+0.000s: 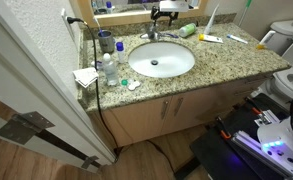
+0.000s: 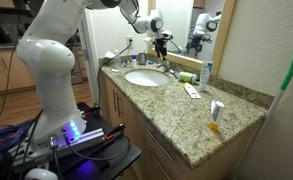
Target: Turn on the faucet of the hand sink.
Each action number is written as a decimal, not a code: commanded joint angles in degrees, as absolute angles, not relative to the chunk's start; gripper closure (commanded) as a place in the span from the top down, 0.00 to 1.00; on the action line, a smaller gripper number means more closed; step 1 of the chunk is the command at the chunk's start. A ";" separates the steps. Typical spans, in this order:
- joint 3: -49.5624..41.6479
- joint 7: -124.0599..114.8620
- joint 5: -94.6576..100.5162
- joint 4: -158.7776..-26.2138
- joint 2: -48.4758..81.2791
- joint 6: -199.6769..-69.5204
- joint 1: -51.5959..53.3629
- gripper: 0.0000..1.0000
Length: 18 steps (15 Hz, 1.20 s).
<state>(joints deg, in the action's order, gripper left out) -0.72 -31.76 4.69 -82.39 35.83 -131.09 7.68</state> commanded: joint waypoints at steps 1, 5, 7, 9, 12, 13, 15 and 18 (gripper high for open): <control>-2.10 -31.26 3.71 -81.11 36.67 -130.98 8.79 1.00; -3.46 -31.49 5.04 -79.39 39.26 -132.33 9.52 1.00; -3.96 -31.90 5.20 -78.32 40.59 -133.70 10.05 1.00; -3.71 -31.32 4.44 -77.94 41.40 -134.86 9.95 1.00; -4.15 -31.45 4.60 -77.77 42.04 -137.21 10.31 0.67; -4.29 -31.47 4.57 -77.74 42.06 -137.54 10.33 0.60; -4.62 -31.52 4.53 -77.84 41.91 -138.60 10.33 0.45; -4.66 -31.53 4.11 -77.69 41.42 -139.03 10.40 0.24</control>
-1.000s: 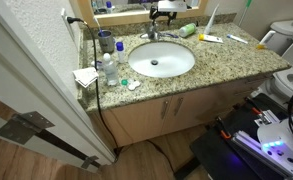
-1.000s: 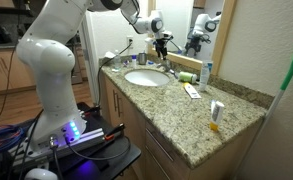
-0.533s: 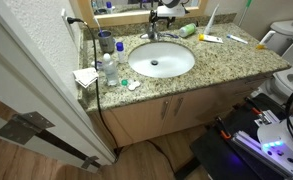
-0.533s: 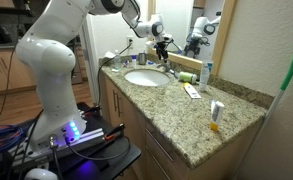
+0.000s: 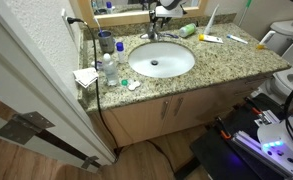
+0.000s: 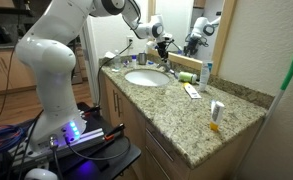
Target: Turn on the faucet of the hand sink.
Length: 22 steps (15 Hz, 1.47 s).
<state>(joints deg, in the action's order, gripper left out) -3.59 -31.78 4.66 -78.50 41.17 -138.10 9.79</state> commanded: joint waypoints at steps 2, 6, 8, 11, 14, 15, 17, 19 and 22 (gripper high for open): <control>-4.20 -31.46 3.26 -77.59 41.00 -138.19 10.33 0.10; -3.28 -31.56 0.33 -77.99 39.44 -137.48 9.14 0.07; -2.27 -31.63 -3.11 -78.31 38.08 -138.06 7.86 0.07; -1.73 -31.53 -7.87 -79.02 36.09 -139.73 6.34 0.07; -1.70 -31.24 -10.83 -79.24 35.15 -141.88 5.63 0.07; -1.64 -31.10 -11.59 -79.62 34.83 -142.66 5.56 0.07; -1.67 -30.85 -12.50 -80.36 34.20 -144.16 5.64 0.07; -1.83 -30.66 -12.57 -80.96 32.21 -145.22 5.63 0.07; -2.80 -31.08 -10.93 -82.06 27.06 -144.48 6.35 0.54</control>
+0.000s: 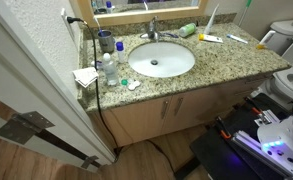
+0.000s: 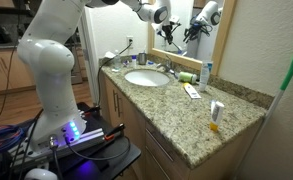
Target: Turn on the faucet of the hand sink.
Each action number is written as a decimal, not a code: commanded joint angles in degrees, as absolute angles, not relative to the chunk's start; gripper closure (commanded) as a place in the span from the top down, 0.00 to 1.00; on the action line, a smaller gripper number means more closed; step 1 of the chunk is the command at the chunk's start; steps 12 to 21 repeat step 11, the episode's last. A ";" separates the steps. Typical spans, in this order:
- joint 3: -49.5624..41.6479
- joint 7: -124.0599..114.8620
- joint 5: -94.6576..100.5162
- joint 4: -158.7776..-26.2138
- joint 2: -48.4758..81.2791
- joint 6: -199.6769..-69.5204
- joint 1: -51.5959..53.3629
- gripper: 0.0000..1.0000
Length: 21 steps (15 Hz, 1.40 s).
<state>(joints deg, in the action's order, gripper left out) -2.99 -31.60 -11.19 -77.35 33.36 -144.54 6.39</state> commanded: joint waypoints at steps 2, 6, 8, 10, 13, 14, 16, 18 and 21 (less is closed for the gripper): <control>-4.36 -32.25 -7.47 -84.14 22.86 -139.77 7.41 0.62; -4.65 -31.99 -3.37 -89.89 13.04 -122.14 6.93 0.89; -4.69 -34.18 -0.89 -91.02 9.88 -114.61 5.97 0.99; -3.55 -33.83 -1.54 -87.13 12.77 -115.87 5.47 0.92; -3.56 -33.90 -1.32 -87.95 11.49 -114.72 5.17 0.98; -3.56 -33.90 -1.32 -87.95 11.49 -114.72 5.17 0.98; -3.56 -33.90 -1.32 -87.95 11.49 -114.72 5.17 0.98; -3.56 -33.90 -1.32 -87.95 11.49 -114.72 5.17 0.98; -3.56 -33.90 -1.32 -87.95 11.49 -114.72 5.17 0.98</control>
